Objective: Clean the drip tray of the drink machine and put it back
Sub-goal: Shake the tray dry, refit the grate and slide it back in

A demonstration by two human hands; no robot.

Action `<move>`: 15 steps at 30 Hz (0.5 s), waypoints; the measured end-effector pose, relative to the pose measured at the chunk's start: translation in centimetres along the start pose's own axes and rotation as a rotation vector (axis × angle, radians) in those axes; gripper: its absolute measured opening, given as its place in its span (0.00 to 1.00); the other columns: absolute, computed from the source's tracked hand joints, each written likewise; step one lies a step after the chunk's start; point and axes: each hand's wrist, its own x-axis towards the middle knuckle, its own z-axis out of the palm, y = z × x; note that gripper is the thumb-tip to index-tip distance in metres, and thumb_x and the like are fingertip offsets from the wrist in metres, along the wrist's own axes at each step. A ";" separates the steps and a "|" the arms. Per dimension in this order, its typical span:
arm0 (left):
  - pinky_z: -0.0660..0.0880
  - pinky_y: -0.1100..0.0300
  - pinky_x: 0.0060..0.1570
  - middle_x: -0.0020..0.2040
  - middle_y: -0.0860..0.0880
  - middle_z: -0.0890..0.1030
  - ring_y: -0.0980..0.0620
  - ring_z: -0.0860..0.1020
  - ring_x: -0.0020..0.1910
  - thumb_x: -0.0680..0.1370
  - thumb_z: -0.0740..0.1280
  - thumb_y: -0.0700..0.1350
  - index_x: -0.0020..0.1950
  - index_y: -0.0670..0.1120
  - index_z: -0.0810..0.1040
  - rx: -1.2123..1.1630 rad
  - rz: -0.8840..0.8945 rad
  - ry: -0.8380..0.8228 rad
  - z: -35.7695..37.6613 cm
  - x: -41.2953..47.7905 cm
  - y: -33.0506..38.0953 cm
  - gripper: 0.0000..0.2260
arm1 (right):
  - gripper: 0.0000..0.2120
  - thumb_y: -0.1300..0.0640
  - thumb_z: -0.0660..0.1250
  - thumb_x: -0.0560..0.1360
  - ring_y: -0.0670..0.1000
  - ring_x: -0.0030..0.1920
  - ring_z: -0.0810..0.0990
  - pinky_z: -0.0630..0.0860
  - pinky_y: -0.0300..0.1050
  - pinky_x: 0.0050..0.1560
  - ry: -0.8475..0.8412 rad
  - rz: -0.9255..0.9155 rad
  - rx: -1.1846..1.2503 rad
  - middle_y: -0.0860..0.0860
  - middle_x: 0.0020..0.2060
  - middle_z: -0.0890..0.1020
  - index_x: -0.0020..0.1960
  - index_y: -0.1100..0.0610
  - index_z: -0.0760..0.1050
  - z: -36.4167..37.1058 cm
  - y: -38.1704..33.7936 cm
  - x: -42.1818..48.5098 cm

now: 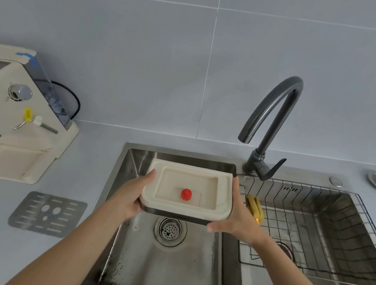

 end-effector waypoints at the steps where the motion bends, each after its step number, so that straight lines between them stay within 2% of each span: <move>1: 0.76 0.53 0.41 0.47 0.45 0.81 0.46 0.79 0.47 0.77 0.63 0.50 0.50 0.45 0.77 0.008 -0.006 0.005 -0.3 -0.2 -0.1 0.10 | 0.50 0.72 0.75 0.59 0.40 0.64 0.71 0.75 0.37 0.57 0.008 -0.001 0.000 0.42 0.61 0.70 0.69 0.51 0.49 0.4 0.2 -0.1; 4: 0.75 0.49 0.52 0.50 0.44 0.81 0.45 0.78 0.50 0.77 0.61 0.52 0.53 0.45 0.77 0.053 -0.023 0.011 -1.1 -0.6 -0.7 0.13 | 0.49 0.65 0.77 0.57 0.50 0.67 0.69 0.75 0.47 0.61 0.044 0.009 0.002 0.54 0.64 0.66 0.69 0.57 0.51 1.7 1.0 -0.1; 6: 0.72 0.47 0.59 0.54 0.43 0.80 0.44 0.77 0.54 0.77 0.60 0.54 0.57 0.45 0.77 0.076 -0.042 -0.008 -1.8 -0.9 -1.2 0.16 | 0.46 0.64 0.76 0.58 0.51 0.66 0.69 0.76 0.45 0.59 0.043 0.025 0.010 0.57 0.64 0.66 0.67 0.60 0.53 2.4 1.5 -0.2; 8: 0.71 0.46 0.62 0.56 0.44 0.80 0.45 0.76 0.58 0.77 0.60 0.54 0.60 0.45 0.75 0.100 -0.047 -0.046 -2.3 -1.2 -1.8 0.17 | 0.44 0.61 0.77 0.58 0.50 0.66 0.70 0.77 0.44 0.58 0.049 0.061 0.038 0.56 0.65 0.66 0.67 0.58 0.55 2.8 2.0 -0.3; 10: 0.73 0.47 0.60 0.57 0.45 0.79 0.47 0.76 0.58 0.77 0.61 0.51 0.63 0.46 0.72 0.173 -0.017 -0.092 -2.6 -1.7 -2.4 0.17 | 0.44 0.58 0.77 0.57 0.51 0.66 0.70 0.77 0.44 0.58 0.050 0.095 0.057 0.55 0.65 0.67 0.66 0.55 0.57 3.2 2.8 -0.4; 13: 0.73 0.55 0.55 0.56 0.49 0.77 0.49 0.74 0.60 0.71 0.68 0.44 0.65 0.48 0.68 0.307 0.033 -0.158 -3.3 -2.3 -3.1 0.23 | 0.42 0.55 0.76 0.57 0.48 0.65 0.69 0.77 0.36 0.54 0.028 0.150 0.090 0.49 0.64 0.69 0.66 0.50 0.59 3.7 3.3 -0.5; 15: 0.71 0.60 0.55 0.56 0.50 0.76 0.48 0.71 0.62 0.67 0.72 0.39 0.65 0.48 0.66 0.385 0.051 -0.201 -3.8 -2.5 -3.3 0.29 | 0.36 0.58 0.75 0.60 0.43 0.62 0.73 0.76 0.32 0.51 -0.004 0.187 0.136 0.44 0.60 0.73 0.64 0.48 0.63 4.0 3.2 -0.4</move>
